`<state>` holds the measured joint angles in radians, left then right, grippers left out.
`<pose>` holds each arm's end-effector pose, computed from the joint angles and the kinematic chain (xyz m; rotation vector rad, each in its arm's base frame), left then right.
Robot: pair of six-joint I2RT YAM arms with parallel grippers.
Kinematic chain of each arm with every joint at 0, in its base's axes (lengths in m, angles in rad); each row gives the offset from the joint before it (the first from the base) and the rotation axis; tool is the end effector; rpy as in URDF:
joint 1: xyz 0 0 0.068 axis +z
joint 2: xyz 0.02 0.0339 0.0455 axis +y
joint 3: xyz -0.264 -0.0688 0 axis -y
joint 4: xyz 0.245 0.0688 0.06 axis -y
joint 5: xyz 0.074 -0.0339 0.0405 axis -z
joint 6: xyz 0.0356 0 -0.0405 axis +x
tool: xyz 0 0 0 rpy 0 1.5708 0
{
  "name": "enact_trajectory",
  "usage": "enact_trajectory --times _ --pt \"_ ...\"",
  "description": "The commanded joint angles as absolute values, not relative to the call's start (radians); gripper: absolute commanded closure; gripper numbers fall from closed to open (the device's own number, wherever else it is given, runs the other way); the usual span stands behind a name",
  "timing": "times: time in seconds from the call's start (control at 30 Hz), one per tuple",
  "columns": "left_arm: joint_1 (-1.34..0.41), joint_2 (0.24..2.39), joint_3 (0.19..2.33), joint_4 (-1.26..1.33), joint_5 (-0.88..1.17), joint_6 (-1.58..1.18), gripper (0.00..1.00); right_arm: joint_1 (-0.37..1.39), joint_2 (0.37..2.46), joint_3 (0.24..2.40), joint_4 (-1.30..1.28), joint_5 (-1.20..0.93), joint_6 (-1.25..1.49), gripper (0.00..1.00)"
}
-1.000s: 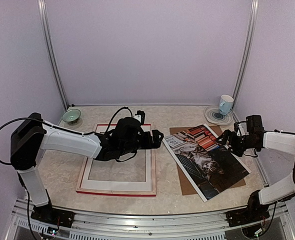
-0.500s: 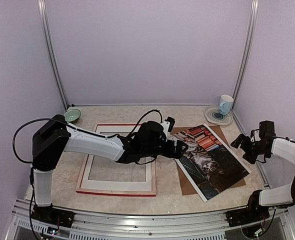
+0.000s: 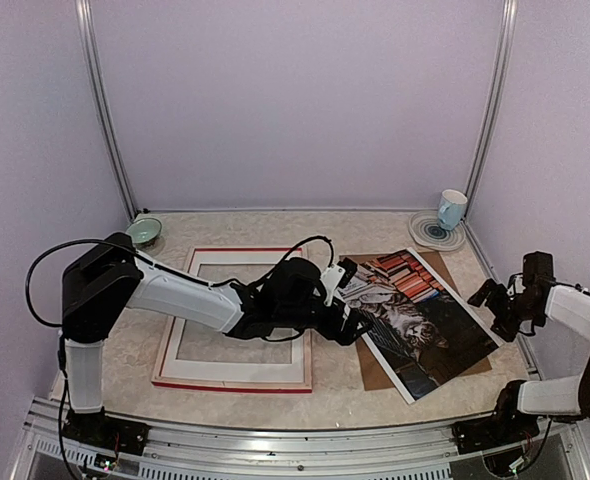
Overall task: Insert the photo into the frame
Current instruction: Pick up the photo from the backboard.
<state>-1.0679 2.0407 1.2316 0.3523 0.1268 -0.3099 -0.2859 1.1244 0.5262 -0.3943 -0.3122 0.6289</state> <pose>0.2130 -0.3966 0.1648 0.8827 1.9845 -0.9656 0.1962 -0.0463 0.1729 1.0291 2.3637 0.5301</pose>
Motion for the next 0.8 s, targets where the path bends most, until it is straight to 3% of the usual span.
enact_trajectory --times 0.0,0.4,0.77 --pt "-1.074 2.053 1.306 0.369 0.143 -0.303 0.01 -0.304 1.062 0.538 -0.487 -0.237 0.655 0.01" --pt "-1.049 2.236 1.492 0.371 0.212 -0.344 0.01 -0.303 0.969 0.572 -0.741 -0.112 0.724 0.01" --pt "-1.037 2.298 1.543 0.381 0.228 -0.361 0.01 -0.303 0.953 0.508 -0.754 -0.171 0.757 0.01"
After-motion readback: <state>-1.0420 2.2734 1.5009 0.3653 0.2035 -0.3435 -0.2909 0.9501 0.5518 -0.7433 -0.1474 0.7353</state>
